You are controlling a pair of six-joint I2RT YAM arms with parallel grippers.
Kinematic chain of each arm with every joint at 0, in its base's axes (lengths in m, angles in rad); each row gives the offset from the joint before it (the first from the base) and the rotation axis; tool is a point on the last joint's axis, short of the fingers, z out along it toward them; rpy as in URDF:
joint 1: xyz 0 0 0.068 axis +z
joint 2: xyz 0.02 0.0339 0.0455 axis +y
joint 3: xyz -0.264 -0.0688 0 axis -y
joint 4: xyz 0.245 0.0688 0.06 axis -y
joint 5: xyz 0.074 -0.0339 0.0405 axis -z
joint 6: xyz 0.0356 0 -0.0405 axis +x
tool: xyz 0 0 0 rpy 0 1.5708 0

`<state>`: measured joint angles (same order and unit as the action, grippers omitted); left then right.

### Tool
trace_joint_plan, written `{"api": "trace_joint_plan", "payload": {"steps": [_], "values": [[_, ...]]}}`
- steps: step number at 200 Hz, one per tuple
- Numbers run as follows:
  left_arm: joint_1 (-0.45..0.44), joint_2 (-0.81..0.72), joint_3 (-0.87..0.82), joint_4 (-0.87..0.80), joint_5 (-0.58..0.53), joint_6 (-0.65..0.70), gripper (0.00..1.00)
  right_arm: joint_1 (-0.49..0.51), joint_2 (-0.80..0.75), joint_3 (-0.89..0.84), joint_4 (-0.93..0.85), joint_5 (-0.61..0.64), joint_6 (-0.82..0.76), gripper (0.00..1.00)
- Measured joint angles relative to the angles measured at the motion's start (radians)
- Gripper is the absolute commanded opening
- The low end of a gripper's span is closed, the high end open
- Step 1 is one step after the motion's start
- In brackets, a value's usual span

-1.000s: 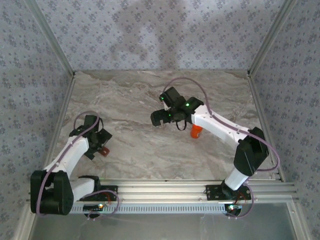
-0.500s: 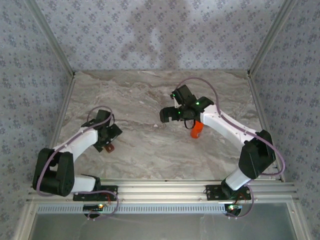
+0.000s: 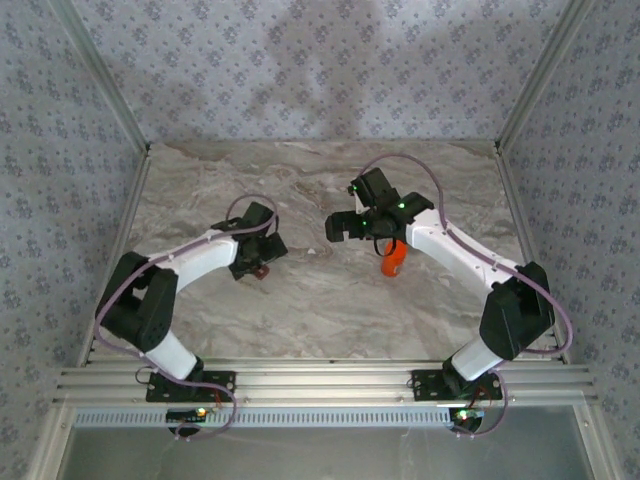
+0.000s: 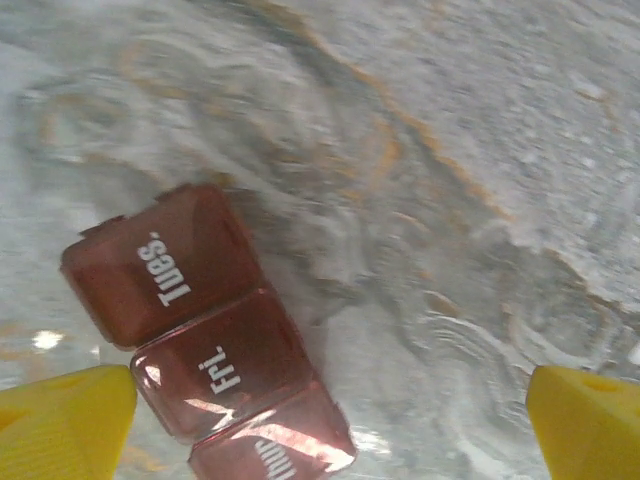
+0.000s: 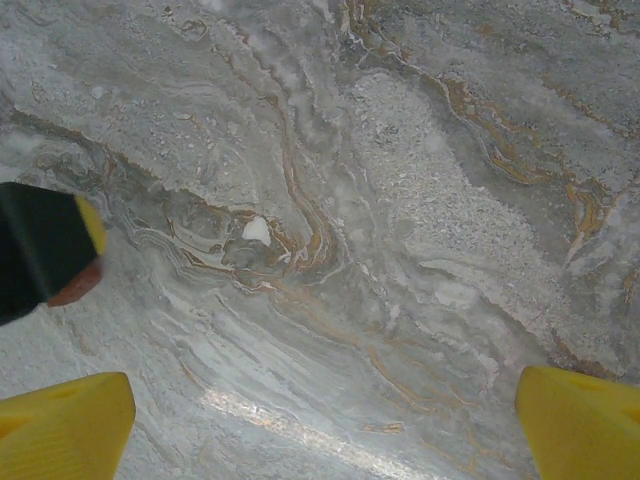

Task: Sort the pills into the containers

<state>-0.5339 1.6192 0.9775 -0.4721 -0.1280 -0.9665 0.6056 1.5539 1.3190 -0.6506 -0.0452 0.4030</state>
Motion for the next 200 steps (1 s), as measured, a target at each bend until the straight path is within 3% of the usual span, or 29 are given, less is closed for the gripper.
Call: {"api": "trace_joint_plan", "payload": {"steps": [42,78,103,130,155,200], "values": [[-0.062,0.077,0.099,0.014,0.0,0.0,1.0,-0.021,-0.039,-0.016,-0.004,-0.005,0.0,1.0],[-0.029,0.003,0.102,0.006,0.0,0.01,1.0,-0.027,-0.08,-0.029,0.007,-0.051,-0.036,0.91],[0.068,-0.166,0.05,0.009,0.0,0.016,1.0,-0.003,-0.045,0.0,0.014,-0.139,-0.127,0.87],[0.246,-0.312,-0.033,0.031,0.034,0.019,1.0,0.089,0.131,0.169,-0.035,-0.173,-0.305,0.83],[0.389,-0.319,-0.084,0.044,0.102,0.031,1.0,0.179,0.319,0.32,-0.082,-0.157,-0.482,0.82],[0.525,-0.284,-0.096,0.08,0.239,0.064,1.0,0.226,0.608,0.542,-0.163,-0.146,-0.668,0.82]]}}
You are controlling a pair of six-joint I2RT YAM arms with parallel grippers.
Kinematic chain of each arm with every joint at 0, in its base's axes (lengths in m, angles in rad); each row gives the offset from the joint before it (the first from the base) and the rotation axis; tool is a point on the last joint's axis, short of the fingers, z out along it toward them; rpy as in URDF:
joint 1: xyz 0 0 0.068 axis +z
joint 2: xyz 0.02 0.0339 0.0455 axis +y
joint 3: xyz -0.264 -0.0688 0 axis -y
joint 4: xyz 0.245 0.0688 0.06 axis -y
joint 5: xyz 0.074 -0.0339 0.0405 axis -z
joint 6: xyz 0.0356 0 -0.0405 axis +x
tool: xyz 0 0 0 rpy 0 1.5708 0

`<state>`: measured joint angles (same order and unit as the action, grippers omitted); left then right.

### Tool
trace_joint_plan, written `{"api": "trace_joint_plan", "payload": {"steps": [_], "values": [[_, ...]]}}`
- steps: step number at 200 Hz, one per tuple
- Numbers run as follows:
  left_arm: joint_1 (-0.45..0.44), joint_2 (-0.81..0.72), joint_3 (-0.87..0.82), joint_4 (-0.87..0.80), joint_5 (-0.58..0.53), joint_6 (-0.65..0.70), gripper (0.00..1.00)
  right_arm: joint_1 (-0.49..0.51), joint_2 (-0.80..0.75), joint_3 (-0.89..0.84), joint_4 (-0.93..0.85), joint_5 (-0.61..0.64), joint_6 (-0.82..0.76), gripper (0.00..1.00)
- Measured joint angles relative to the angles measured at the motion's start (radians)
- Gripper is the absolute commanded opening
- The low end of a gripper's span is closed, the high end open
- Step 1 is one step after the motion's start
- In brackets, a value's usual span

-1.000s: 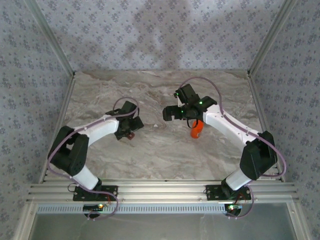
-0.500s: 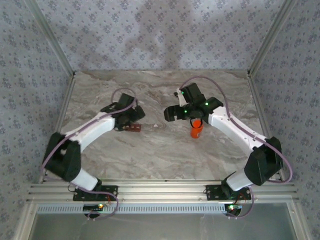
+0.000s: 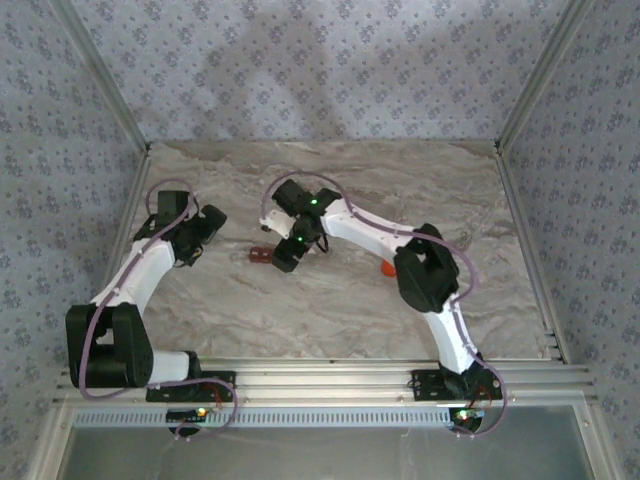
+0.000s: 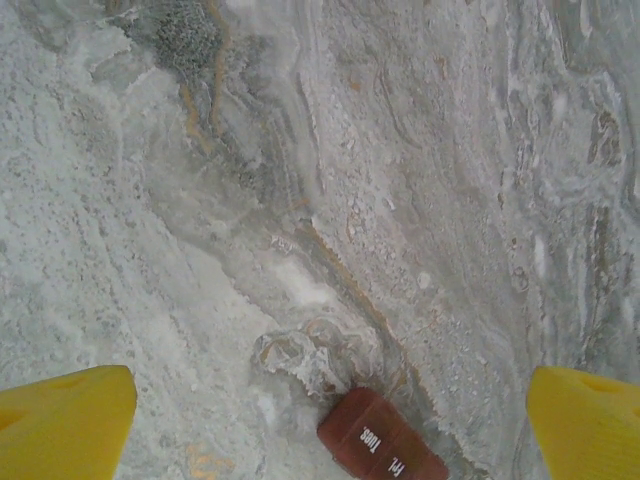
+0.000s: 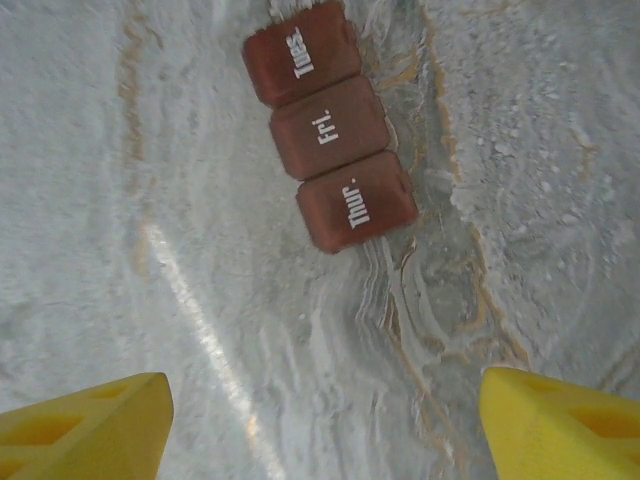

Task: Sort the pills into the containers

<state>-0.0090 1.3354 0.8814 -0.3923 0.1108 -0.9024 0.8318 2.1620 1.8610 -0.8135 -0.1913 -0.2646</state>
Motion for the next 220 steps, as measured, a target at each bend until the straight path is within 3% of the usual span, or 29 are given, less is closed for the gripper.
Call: {"api": "trace_joint_plan", "payload": {"steps": [40,92,128,172,220], "values": [[0.083,0.042,-0.03,0.057,0.089,0.0,1.0,0.002,0.181,0.204,-0.056,0.0,-0.056,0.81],[0.108,0.089,-0.035,0.101,0.156,-0.001,1.0,0.011,0.294,0.355,-0.1,-0.016,-0.068,0.8],[0.119,0.095,-0.035,0.109,0.185,0.0,1.0,0.016,0.315,0.364,-0.112,-0.019,-0.075,0.77],[0.121,0.101,-0.035,0.117,0.197,-0.002,1.0,0.02,0.318,0.363,-0.123,-0.02,-0.093,0.67],[0.125,0.109,-0.035,0.128,0.208,-0.008,1.0,0.02,0.318,0.363,-0.122,-0.02,-0.095,0.66]]}}
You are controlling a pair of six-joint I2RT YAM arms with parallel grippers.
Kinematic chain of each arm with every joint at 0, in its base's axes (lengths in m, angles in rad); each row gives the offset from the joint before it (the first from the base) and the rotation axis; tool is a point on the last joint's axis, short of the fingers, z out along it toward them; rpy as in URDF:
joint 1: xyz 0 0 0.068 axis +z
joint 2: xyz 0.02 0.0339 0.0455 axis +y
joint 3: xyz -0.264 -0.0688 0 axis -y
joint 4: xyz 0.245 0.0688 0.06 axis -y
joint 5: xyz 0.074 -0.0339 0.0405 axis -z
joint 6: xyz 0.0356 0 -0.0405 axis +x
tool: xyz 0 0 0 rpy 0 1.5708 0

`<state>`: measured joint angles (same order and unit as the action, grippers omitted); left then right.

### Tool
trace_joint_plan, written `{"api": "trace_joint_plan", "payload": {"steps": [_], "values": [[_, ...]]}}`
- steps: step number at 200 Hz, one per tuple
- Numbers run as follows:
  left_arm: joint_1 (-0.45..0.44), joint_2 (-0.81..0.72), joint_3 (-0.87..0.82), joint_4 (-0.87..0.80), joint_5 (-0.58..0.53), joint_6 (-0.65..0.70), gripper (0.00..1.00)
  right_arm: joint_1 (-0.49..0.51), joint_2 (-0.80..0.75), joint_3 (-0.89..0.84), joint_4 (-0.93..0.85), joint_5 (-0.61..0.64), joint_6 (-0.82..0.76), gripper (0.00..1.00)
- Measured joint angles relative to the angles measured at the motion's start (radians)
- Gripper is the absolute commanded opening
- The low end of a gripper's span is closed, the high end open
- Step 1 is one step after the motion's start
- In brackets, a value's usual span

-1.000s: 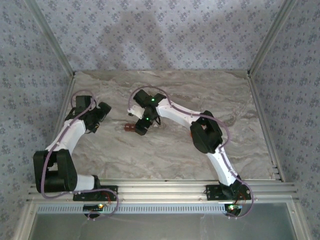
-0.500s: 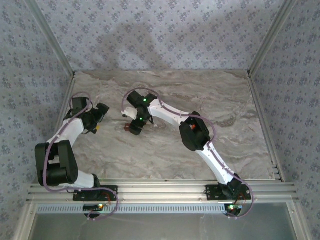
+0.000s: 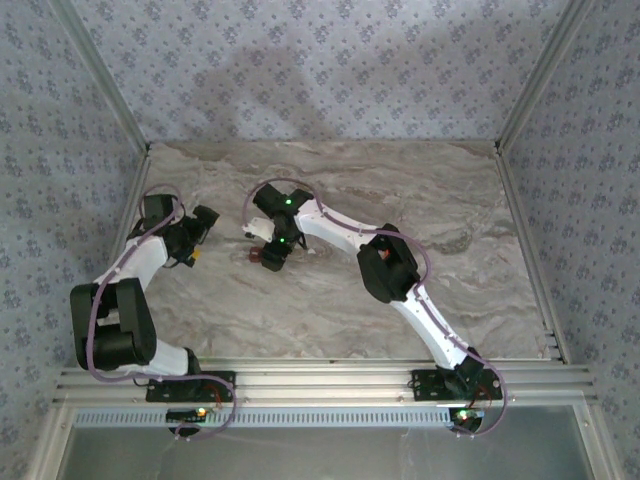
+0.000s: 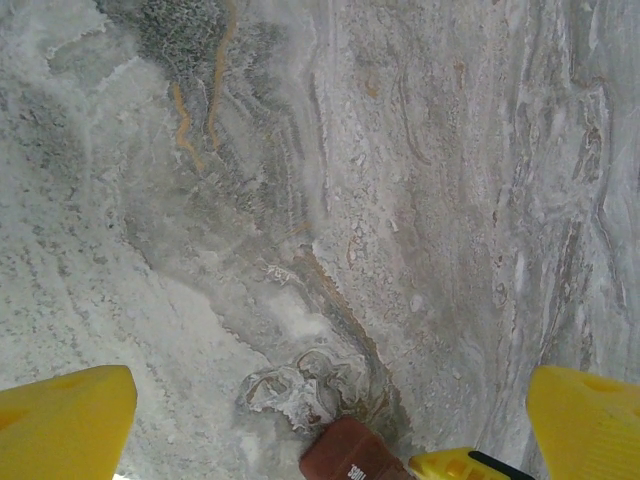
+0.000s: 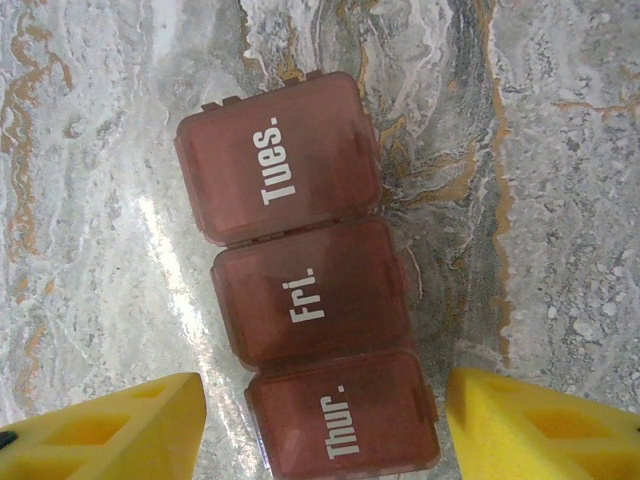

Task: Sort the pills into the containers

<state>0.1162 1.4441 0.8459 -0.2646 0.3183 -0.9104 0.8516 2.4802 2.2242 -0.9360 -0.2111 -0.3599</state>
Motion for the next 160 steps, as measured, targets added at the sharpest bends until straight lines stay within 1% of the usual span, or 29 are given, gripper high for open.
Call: {"api": "trace_joint_plan", "payload": {"steps": [49,83,89,103,117,129,140,160], "values": [[0.0,0.0,0.0,0.007,0.001,-0.008,1.0,0.0,0.007,-0.002,0.011,0.0,0.0,0.65],[0.0,0.0,0.0,0.007,0.001,-0.019,1.0,0.0,0.014,-0.002,0.021,0.001,0.0,0.63],[0.0,0.0,0.0,0.007,0.001,-0.019,1.0,0.0,0.015,-0.002,0.023,0.001,0.0,0.61],[0.0,0.0,0.0,0.007,0.001,-0.019,1.0,0.0,0.015,-0.005,0.026,0.001,-0.001,0.59],[0.0,0.0,0.0,0.007,0.001,-0.023,1.0,0.001,0.015,-0.011,0.029,0.002,-0.006,0.53],[0.0,0.0,0.0,0.007,0.001,-0.023,1.0,0.002,0.015,-0.018,0.038,0.01,-0.009,0.52],[0.0,0.0,0.0,0.007,0.001,-0.023,1.0,0.002,0.014,-0.023,0.044,0.014,-0.011,0.47],[0.0,0.0,0.0,0.007,0.001,-0.023,1.0,0.001,0.001,-0.048,0.066,0.013,-0.015,0.44]]}}
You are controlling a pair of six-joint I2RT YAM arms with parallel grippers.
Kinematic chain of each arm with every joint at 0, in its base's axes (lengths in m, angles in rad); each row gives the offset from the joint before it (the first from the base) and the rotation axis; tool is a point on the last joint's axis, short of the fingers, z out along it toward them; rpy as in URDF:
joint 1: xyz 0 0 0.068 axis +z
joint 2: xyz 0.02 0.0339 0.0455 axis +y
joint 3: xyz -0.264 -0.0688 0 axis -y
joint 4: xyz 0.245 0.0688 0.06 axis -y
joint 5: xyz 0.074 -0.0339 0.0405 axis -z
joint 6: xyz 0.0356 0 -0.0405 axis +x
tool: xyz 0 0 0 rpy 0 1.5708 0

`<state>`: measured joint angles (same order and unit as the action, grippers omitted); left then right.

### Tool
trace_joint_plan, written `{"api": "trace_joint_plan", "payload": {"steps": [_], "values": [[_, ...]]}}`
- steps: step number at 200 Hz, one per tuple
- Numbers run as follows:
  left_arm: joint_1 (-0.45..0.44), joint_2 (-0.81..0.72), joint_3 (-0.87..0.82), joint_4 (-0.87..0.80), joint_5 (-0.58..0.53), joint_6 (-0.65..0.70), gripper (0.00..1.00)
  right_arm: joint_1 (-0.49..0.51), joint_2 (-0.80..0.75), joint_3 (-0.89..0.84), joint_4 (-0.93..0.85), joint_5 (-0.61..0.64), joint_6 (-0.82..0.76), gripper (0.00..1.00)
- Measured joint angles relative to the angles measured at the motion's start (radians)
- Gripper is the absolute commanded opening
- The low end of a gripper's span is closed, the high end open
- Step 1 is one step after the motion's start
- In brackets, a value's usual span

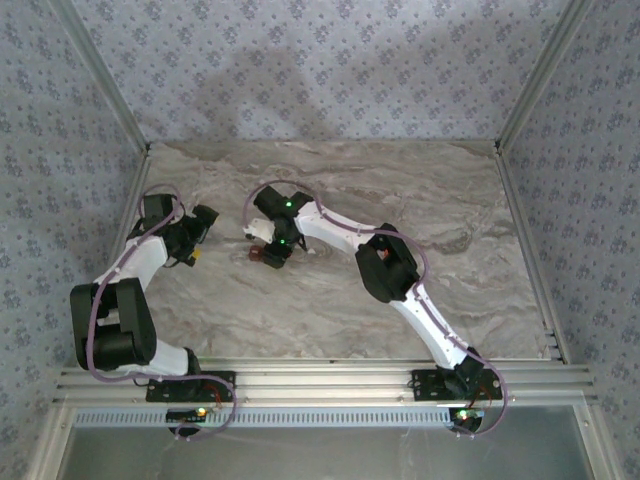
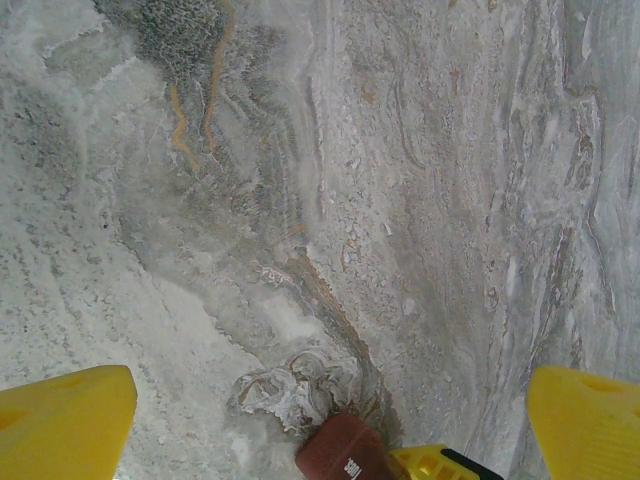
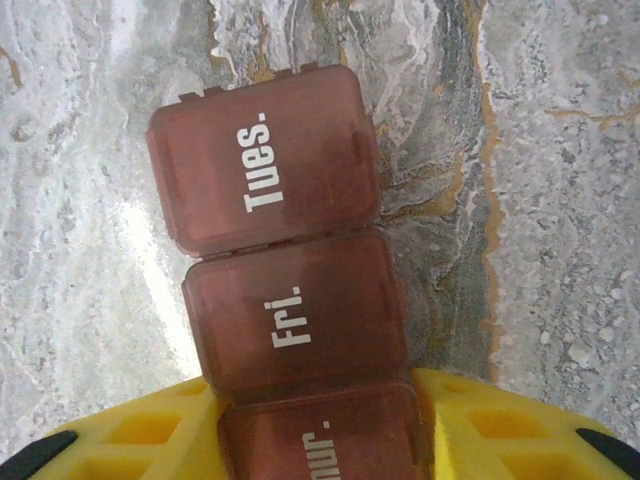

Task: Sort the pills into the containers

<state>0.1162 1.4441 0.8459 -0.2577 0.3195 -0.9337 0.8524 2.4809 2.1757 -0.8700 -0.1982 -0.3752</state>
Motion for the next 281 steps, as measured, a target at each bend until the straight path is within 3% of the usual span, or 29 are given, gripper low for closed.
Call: {"api": "trace_joint_plan", "payload": {"steps": [35,81,137,202,281], "values": [[0.0,-0.001,0.0,0.0,0.024,-0.012,1.0,-0.002,-0.051,-0.09,0.052,-0.006,0.035,0.4],[-0.029,-0.055,-0.015,0.023,0.104,-0.076,1.0,-0.023,-0.188,-0.3,0.095,0.0,0.2,0.36],[-0.219,-0.132,-0.076,0.123,0.177,-0.243,1.0,-0.032,-0.44,-0.556,0.182,0.113,0.418,0.37],[-0.469,-0.108,-0.117,0.337,0.169,-0.473,0.99,-0.019,-0.624,-0.754,0.29,0.248,0.575,0.37],[-0.572,0.012,-0.071,0.449,0.106,-0.575,0.99,-0.019,-0.681,-0.846,0.371,0.274,0.623,0.37]]}}
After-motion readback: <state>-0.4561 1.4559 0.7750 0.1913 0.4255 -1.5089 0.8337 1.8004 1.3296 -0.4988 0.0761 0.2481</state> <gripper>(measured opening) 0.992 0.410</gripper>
